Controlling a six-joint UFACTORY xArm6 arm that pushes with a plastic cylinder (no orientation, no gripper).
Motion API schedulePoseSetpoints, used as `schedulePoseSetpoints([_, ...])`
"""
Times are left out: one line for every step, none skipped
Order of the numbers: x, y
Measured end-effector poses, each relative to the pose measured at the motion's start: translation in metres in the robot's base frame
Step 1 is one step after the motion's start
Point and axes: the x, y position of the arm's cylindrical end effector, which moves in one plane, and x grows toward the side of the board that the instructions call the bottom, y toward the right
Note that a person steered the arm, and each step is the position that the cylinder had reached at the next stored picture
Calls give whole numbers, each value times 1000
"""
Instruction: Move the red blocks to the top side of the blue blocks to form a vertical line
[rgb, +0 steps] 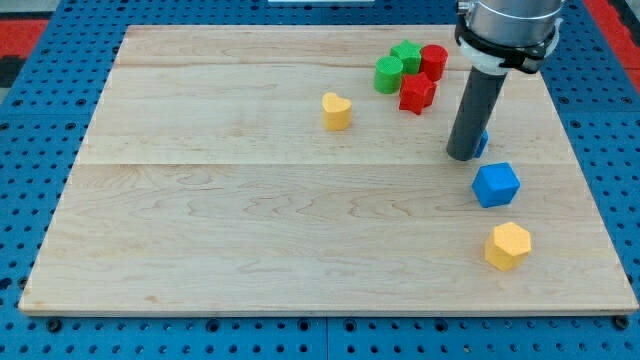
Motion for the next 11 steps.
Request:
schedulePoseSetpoints([0,-1])
schedulePoseSetpoints([1,-52])
schedulePoseSetpoints([-13,-101])
schedulePoseSetpoints([-43,-110])
schedulePoseSetpoints([-74,-112])
schedulePoseSetpoints([-100,-107])
schedulePoseSetpoints([-101,-71])
schedulePoseSetpoints([-97,-33])
schedulePoseSetpoints([-97,-7])
schedulePoseSetpoints([-102,-13])
schedulePoseSetpoints([-101,-40])
